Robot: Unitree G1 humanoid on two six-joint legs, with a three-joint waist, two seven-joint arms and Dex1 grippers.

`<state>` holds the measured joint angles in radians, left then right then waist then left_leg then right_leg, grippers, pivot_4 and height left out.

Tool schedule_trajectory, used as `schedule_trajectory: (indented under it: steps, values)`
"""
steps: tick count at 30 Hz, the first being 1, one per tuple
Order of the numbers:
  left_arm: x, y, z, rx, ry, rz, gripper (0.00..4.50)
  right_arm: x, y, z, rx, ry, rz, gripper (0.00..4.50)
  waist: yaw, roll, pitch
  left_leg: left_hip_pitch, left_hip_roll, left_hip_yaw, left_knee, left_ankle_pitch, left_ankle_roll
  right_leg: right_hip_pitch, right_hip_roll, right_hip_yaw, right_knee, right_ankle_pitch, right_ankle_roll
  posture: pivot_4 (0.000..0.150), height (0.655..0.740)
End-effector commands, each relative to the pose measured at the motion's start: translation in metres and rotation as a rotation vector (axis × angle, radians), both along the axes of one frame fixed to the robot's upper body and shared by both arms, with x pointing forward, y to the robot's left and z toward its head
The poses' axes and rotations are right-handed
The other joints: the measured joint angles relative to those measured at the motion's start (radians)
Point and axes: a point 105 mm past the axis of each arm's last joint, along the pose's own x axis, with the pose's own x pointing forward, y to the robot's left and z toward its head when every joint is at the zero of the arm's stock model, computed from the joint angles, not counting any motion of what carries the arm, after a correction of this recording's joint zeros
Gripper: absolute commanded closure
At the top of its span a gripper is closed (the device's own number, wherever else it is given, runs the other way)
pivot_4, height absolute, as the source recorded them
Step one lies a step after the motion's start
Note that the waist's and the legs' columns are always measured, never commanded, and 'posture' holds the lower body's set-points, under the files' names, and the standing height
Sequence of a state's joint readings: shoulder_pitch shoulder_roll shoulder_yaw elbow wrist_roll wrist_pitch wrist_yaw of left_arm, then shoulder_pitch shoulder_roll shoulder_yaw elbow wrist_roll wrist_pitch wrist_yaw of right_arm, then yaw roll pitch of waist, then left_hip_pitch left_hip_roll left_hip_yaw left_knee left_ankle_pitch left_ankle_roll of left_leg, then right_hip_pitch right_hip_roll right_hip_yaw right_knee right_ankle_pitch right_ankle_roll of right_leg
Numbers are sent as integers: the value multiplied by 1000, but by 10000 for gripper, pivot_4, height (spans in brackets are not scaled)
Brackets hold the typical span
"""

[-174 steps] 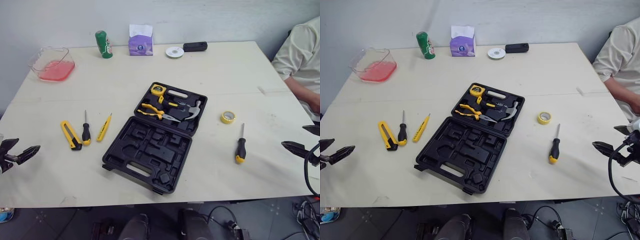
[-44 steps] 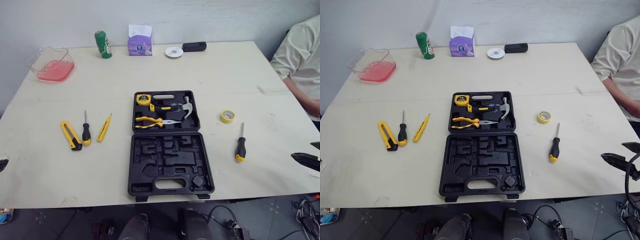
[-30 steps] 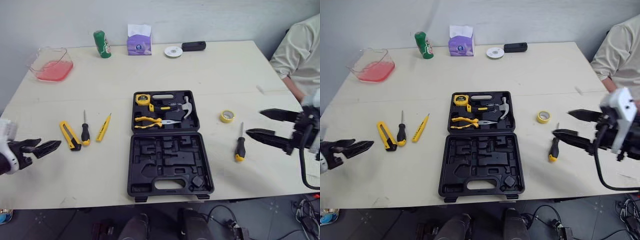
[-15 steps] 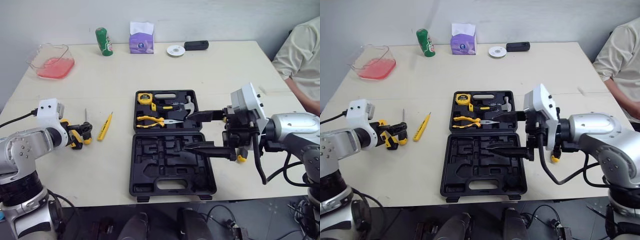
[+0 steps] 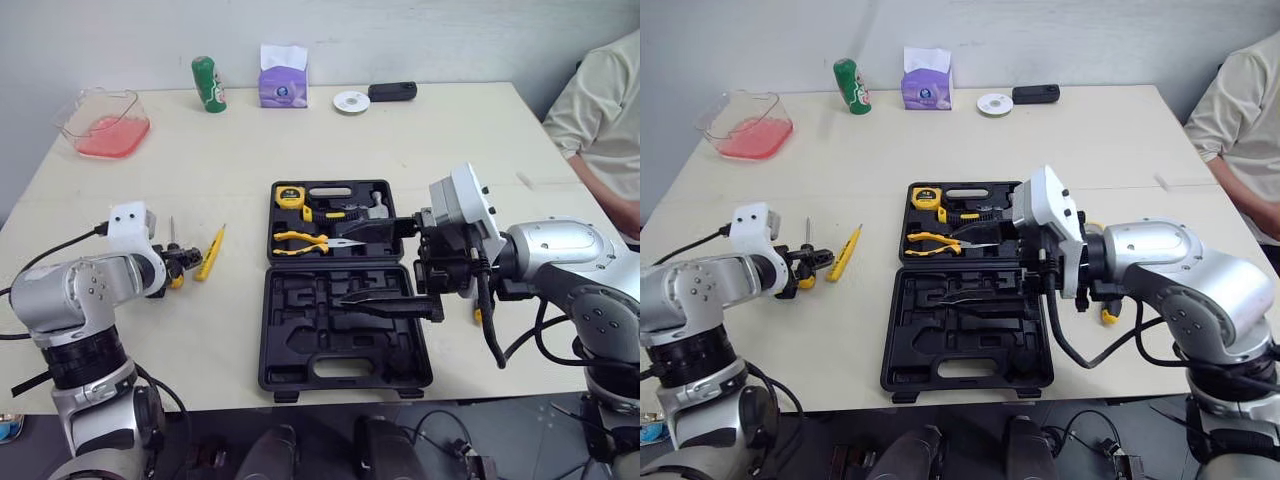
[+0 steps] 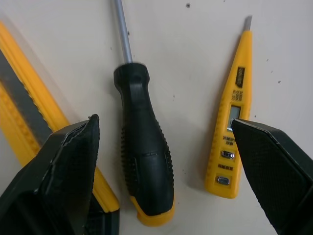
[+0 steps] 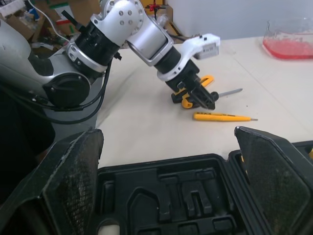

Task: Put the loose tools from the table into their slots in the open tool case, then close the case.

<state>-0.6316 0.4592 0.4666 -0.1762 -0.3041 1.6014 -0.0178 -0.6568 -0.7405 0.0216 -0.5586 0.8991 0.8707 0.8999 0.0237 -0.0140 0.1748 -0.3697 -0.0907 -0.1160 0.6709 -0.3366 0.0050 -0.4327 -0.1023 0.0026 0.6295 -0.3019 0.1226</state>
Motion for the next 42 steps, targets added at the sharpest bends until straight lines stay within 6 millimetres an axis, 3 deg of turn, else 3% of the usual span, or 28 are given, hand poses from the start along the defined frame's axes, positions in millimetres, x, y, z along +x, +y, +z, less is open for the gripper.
schedule_trajectory:
  steps: [1,22,27,30,32,37,39,42]
  values:
    - [5,1,2,7,-11,4,8546,-2,2,8,18,-49,11,0,0,0,0,0,0,0,0,0,0,0,0,0,0,0,0,1500,7400]
    - [1,4,-19,-2,51,74,8546,4,-1,16,45,-65,-6,0,1,0,0,1,0,0,1,0,0,0,0,0,0,0,0,1500,7400]
    - [1,1,-25,-30,65,83,22472,6,-1,18,55,-67,-17,0,1,1,0,1,0,1,1,0,0,0,0,0,0,0,0,1500,7400]
    - [1,8,-25,-14,61,101,34351,8,-2,19,59,-69,-22,0,1,1,0,1,0,1,1,0,0,0,0,0,0,0,0,1500,7400]
    - [1,12,-23,-4,55,111,34882,9,-2,19,60,-70,-23,0,1,1,0,1,0,1,1,0,0,0,0,0,0,0,0,1500,7400]
    - [2,33,-1,47,-20,105,34882,11,-1,21,66,-74,-29,0,-2,1,0,1,0,1,2,0,0,0,0,0,1,0,0,1500,7400]
    - [9,26,28,103,-117,-62,34882,13,-4,21,63,-75,-43,0,-7,0,0,1,0,0,1,0,-1,-3,1,3,3,0,0,1500,7400]
    - [6,6,56,242,-202,-344,34882,14,-11,20,54,-70,-67,0,-9,-1,1,-5,0,-1,1,-1,-2,-12,2,3,9,0,-1,1500,7400]
